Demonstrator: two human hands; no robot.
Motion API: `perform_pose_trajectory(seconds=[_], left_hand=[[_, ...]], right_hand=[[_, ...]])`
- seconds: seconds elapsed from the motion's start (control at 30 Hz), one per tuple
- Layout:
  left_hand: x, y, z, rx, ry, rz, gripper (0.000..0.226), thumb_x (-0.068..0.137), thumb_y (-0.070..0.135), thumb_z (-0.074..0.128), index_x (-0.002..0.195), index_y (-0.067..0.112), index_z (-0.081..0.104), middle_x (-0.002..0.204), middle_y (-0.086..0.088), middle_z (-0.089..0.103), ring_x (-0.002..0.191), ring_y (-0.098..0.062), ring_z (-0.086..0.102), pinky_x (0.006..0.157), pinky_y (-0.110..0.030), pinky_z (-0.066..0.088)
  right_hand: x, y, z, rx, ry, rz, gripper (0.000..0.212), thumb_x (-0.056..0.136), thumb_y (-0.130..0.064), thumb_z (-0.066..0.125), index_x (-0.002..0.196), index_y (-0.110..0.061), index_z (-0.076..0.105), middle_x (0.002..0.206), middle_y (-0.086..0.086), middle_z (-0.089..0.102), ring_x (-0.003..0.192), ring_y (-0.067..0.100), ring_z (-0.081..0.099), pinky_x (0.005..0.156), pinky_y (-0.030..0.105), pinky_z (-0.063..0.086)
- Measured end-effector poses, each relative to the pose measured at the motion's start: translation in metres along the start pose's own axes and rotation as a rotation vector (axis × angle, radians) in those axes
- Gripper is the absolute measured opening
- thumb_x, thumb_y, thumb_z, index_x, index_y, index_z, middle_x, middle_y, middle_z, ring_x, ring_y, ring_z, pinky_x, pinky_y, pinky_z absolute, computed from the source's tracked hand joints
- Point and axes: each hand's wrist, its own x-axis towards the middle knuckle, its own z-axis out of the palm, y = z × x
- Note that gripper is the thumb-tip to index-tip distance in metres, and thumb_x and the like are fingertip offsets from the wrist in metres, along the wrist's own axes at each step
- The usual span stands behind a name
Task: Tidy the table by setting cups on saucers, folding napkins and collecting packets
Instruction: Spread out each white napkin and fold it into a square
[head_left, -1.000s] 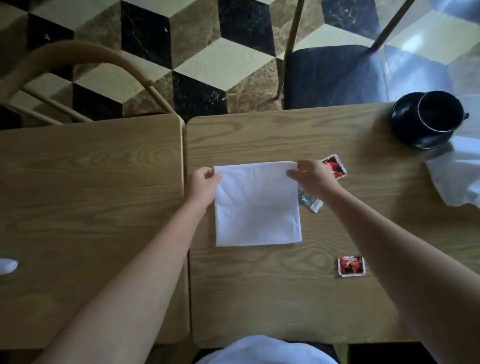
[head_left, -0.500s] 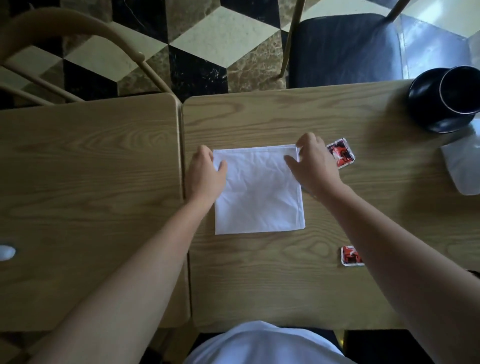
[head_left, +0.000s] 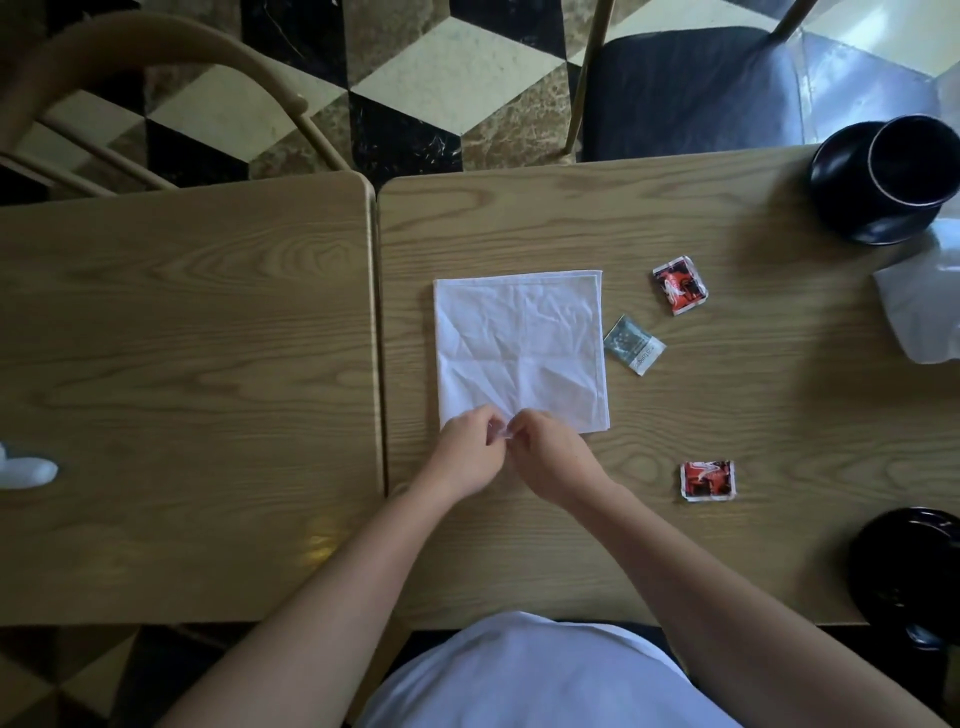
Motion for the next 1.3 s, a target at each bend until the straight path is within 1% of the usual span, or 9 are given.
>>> perform_pose_trajectory(seconds=[0.4,0.6,0.67,0.73,0.83,0.93,1.03,1.13,1.3], left_hand=[[-0.001,-0.033,-0.009,0.117,0.129,-0.262,0.011,0.089,0.026,0.056,0.094,0.017,0.053,0.093,0.001,0.061,0.085,-0.023,0.058,0.065,-0.031,0.038],[0.002,-0.038,-0.013,-0.107,0.443,-0.374,0.013,0.081,0.028,0.065,0.080,0.019,0.056,0.081,0.001,0.065,0.075,-0.024,0.062,0.068,-0.036,0.052],[0.002,-0.033,-0.015,-0.278,0.471,-0.483,0.017,0.075,0.028,0.066,0.069,0.020,0.051,0.073,0.002,0.063,0.066,-0.024,0.059,0.063,-0.034,0.049],[0.006,-0.028,-0.016,-0.433,0.434,-0.537,0.025,0.074,0.027,0.069,0.059,0.017,0.053,0.061,-0.003,0.059,0.061,-0.025,0.057,0.060,-0.036,0.050],[0.011,-0.021,-0.021,-0.543,0.299,-0.546,0.026,0.083,0.028,0.075,0.072,0.009,0.061,0.069,-0.003,0.058,0.071,-0.023,0.057,0.061,-0.030,0.042],[0.007,-0.019,-0.025,-0.643,0.254,-0.504,0.013,0.087,0.022,0.072,0.089,0.014,0.062,0.081,-0.004,0.058,0.071,-0.021,0.053,0.055,-0.025,0.037],[-0.011,-0.027,-0.025,-0.686,0.233,-0.444,0.010,0.088,0.017,0.070,0.089,0.010,0.063,0.087,-0.010,0.062,0.071,-0.022,0.057,0.047,-0.022,0.039],[-0.042,-0.044,-0.010,-0.732,0.147,-0.383,0.013,0.091,0.010,0.066,0.078,0.008,0.062,0.076,-0.011,0.062,0.047,-0.011,0.059,0.035,-0.016,0.035],[-0.099,-0.078,0.030,-0.725,0.100,-0.440,0.016,0.088,0.005,0.069,0.101,0.005,0.061,0.078,-0.008,0.068,0.054,-0.014,0.062,0.044,-0.023,0.041]], right_hand=[[-0.009,0.058,-0.040,-0.037,0.079,0.171,0.028,0.089,-0.012,0.050,0.109,-0.015,0.070,0.111,0.006,0.070,0.106,0.028,0.061,0.087,0.038,0.051],[-0.012,0.060,-0.048,0.081,0.457,0.368,0.016,0.087,-0.030,0.060,0.093,-0.016,0.064,0.092,-0.002,0.066,0.084,0.019,0.061,0.070,0.035,0.049],[-0.010,0.057,-0.050,0.120,0.424,0.456,0.023,0.086,-0.038,0.063,0.096,-0.017,0.064,0.091,-0.003,0.066,0.085,0.021,0.061,0.071,0.034,0.048],[-0.003,0.052,-0.050,0.176,0.337,0.508,0.030,0.083,-0.043,0.066,0.089,-0.013,0.066,0.082,0.000,0.066,0.080,0.024,0.063,0.065,0.032,0.045],[0.002,0.046,-0.052,0.288,0.250,0.492,0.035,0.084,-0.035,0.068,0.065,-0.007,0.064,0.060,0.001,0.059,0.061,0.024,0.058,0.053,0.030,0.036],[-0.004,0.046,-0.056,0.429,0.251,0.456,0.032,0.083,-0.027,0.072,0.076,0.004,0.069,0.063,0.005,0.055,0.060,0.022,0.050,0.057,0.031,0.034],[-0.027,0.049,-0.058,0.495,0.251,0.428,0.024,0.079,-0.028,0.076,0.068,-0.009,0.067,0.061,0.004,0.050,0.054,0.020,0.043,0.053,0.030,0.030],[-0.059,0.058,-0.048,0.589,0.192,0.438,0.020,0.082,-0.025,0.076,0.086,-0.005,0.075,0.073,0.006,0.062,0.064,0.020,0.055,0.053,0.025,0.036],[-0.117,0.078,-0.012,0.789,0.097,0.482,0.012,0.087,-0.015,0.072,0.091,-0.005,0.074,0.083,0.009,0.069,0.068,0.016,0.062,0.058,0.025,0.043]])
